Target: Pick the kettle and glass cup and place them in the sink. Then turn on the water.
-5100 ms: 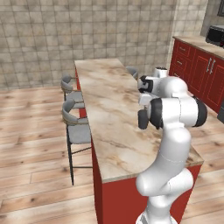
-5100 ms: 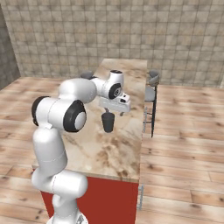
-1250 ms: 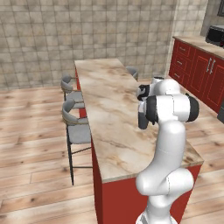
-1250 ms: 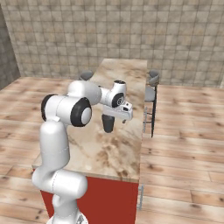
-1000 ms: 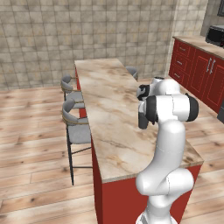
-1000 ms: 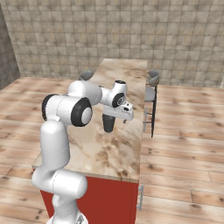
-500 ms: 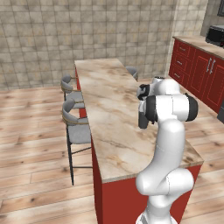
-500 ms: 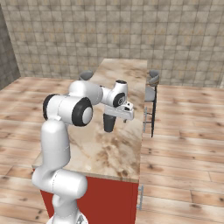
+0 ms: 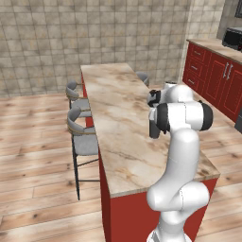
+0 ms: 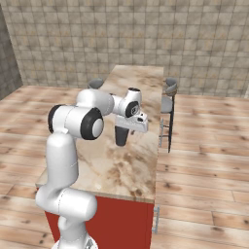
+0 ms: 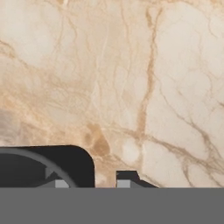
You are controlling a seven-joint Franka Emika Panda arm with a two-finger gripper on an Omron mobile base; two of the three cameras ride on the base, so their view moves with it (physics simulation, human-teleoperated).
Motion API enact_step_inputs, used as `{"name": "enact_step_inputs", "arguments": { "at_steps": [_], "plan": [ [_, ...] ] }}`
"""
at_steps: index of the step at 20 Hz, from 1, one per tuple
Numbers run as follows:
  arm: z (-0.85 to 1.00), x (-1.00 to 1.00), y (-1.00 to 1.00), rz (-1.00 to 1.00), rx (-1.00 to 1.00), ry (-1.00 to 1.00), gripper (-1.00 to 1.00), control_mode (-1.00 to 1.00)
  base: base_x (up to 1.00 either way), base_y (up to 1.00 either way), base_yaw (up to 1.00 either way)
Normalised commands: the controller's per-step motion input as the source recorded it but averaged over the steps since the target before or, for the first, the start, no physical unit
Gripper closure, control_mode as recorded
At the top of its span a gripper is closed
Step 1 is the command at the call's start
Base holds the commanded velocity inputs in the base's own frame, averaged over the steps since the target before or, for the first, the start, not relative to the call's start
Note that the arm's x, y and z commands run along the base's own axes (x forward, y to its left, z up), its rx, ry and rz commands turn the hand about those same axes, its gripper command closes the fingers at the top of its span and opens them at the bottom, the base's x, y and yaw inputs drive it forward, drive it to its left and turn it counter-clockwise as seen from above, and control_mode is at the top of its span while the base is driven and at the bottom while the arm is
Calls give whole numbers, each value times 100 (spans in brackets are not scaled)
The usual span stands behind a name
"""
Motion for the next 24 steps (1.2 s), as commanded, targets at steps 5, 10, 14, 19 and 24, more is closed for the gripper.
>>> {"name": "enact_step_inputs", "arguments": {
  "at_steps": [5, 10, 14, 19, 24],
  "plan": [
    [0, -3, 0, 0, 0, 0, 100, -100, 0, 0, 0],
    [1, -1, 0, 0, 0, 0, 100, -100, 0, 0, 0],
    [22, -12, -11, 0, 0, 0, 100, -100, 0, 0, 0],
    [39, -31, -17, 0, 0, 0, 100, -100, 0, 0, 0],
    [58, -34, 0, 0, 0, 0, 100, -100, 0, 0, 0]
  ]
}}
